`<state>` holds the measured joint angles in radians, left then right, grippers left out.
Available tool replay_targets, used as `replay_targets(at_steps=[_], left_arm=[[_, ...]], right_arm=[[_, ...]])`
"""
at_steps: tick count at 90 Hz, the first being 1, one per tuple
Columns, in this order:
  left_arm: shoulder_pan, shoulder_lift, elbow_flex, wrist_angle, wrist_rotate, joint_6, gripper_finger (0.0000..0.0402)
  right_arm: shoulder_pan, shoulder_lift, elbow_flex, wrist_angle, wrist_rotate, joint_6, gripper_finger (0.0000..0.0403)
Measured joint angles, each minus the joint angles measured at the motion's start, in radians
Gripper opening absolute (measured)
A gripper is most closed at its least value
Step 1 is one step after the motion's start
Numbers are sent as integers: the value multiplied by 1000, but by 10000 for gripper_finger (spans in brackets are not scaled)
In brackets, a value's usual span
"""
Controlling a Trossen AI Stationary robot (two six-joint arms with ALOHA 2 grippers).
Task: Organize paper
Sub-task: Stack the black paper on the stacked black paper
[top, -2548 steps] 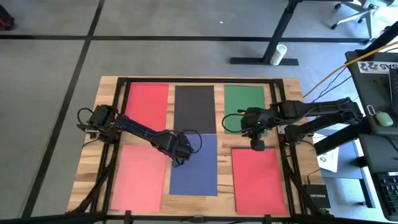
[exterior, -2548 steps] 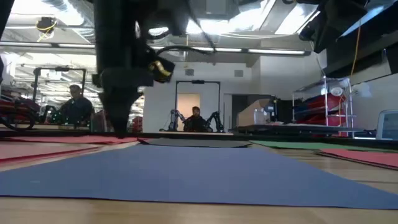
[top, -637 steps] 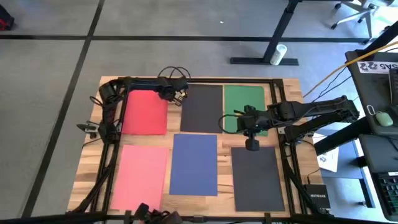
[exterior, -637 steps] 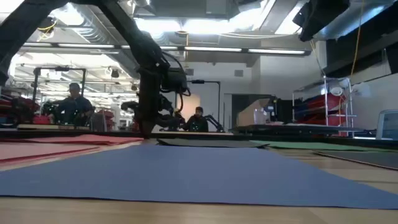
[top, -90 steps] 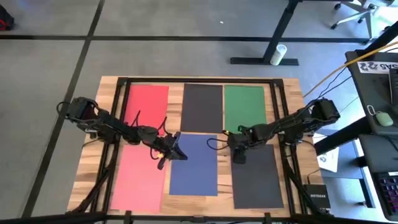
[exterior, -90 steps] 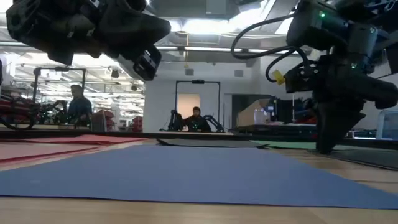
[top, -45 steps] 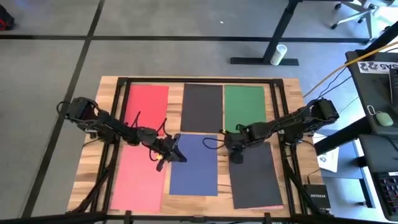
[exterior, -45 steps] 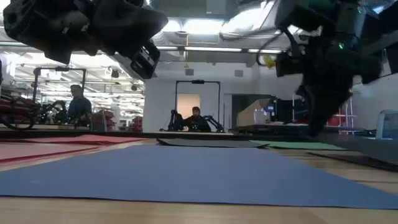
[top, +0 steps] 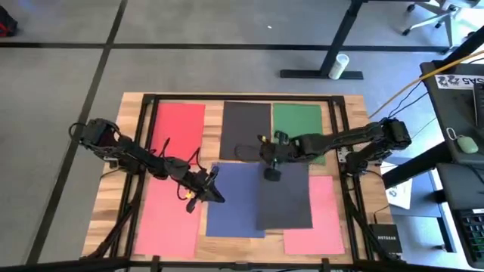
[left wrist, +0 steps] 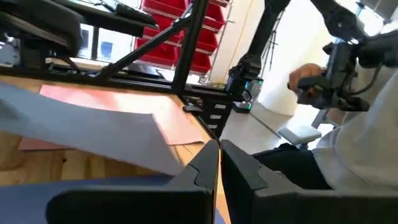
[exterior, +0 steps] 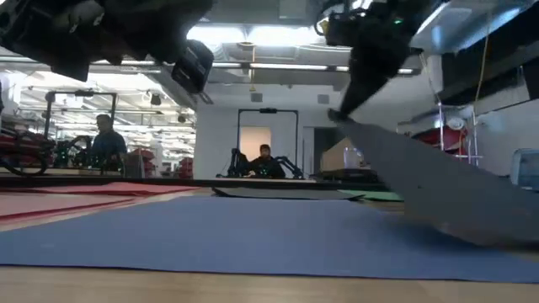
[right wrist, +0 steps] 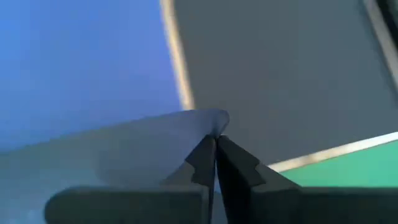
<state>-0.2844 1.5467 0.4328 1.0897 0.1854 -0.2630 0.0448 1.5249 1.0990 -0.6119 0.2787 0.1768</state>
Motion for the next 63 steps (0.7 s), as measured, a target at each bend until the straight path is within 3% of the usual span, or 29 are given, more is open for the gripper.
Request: replay_targets(at_steps=[18,43,63], left_arm=[[1,0,0,0,-1,-1,0],[0,0,0,0,-9,-9,0],[1,-2,0,-5,-16,1,0]], right_arm=[[-158,0,15,109,-25,-167,0],[-381,11,16,282,-173,-301,0],[-463,145,135,291,-251,-364,0]])
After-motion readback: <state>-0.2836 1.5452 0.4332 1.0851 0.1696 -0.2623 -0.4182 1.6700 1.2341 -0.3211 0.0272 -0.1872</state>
